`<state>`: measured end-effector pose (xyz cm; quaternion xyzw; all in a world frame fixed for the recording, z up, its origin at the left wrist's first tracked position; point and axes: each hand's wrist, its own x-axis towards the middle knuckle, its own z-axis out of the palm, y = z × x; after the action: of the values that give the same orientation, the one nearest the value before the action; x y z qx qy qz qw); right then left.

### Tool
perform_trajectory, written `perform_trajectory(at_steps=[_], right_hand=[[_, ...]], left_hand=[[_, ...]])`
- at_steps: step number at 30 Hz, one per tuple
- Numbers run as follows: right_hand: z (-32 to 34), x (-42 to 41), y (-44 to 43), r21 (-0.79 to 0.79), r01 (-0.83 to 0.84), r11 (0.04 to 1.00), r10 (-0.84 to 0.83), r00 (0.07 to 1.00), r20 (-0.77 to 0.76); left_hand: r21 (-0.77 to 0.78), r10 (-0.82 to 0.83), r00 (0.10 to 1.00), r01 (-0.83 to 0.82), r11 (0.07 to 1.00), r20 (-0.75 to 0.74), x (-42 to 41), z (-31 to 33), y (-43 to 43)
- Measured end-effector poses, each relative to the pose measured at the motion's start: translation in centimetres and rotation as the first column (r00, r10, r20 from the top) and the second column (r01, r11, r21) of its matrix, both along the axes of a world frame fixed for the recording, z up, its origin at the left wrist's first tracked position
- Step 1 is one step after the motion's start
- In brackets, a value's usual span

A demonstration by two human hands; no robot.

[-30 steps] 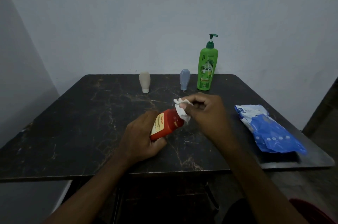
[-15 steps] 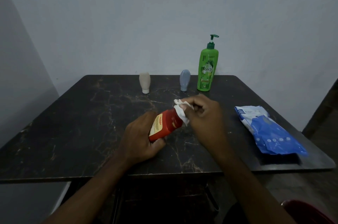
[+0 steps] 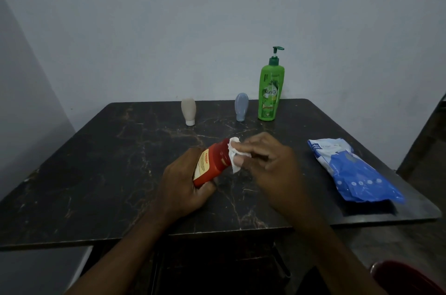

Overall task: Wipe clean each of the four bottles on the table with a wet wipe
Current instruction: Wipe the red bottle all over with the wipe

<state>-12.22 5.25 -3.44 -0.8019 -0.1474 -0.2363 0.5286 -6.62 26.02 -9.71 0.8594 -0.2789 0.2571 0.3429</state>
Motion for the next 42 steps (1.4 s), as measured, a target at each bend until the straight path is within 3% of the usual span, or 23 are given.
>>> perform_trajectory(at_steps=[7, 11, 16, 23, 28, 31, 37, 42], right_hand=[[1.9, 2.1, 0.0, -0.067, 0.033, 0.997, -0.032, 0.999, 0.006], [0.6, 0.3, 0.5, -0.166, 0.139, 0.976, -0.123, 0.987, 0.102], [0.6, -0.9, 0.6, -0.222, 0.089, 0.971, -0.05, 0.984, 0.173], [2.4, 1.4, 0.1, -0.198, 0.071, 0.978, -0.061, 0.996, 0.057], [1.0, -0.2, 1.1, -0.26, 0.123, 0.958, -0.07, 0.976, 0.204], [1.2, -0.2, 1.1, -0.304, 0.086, 0.949, -0.021, 0.977, 0.211], [1.8, 2.2, 0.8, -0.217, 0.148, 0.965, -0.138, 0.988, 0.062], [-0.9, 2.4, 0.4, -0.031, 0.112, 0.993, -0.113, 0.993, -0.037]], left_hand=[[0.048, -0.017, 1.0, 0.017, 0.999, 0.005, 0.1, -0.1, 0.0], [0.009, -0.006, 1.0, 0.005, 1.0, 0.013, 0.1, -0.1, 0.0], [-0.014, -0.007, 1.0, 0.007, 1.0, 0.001, 0.1, -0.1, 0.1], [0.04, -0.047, 0.998, 0.046, 0.998, 0.035, -0.1, -0.1, 0.1], [-0.046, -0.03, 0.999, 0.031, 0.998, 0.028, 0.2, -0.3, 0.1], [-0.033, -0.022, 0.999, 0.023, 0.999, 0.027, 0.3, -0.4, 0.2], [0.032, -0.029, 1.0, 0.029, 0.999, -0.002, 0.3, -0.2, 0.1], [-0.257, 0.022, 0.997, -0.042, 0.966, -0.079, 0.0, 0.3, -0.3]])
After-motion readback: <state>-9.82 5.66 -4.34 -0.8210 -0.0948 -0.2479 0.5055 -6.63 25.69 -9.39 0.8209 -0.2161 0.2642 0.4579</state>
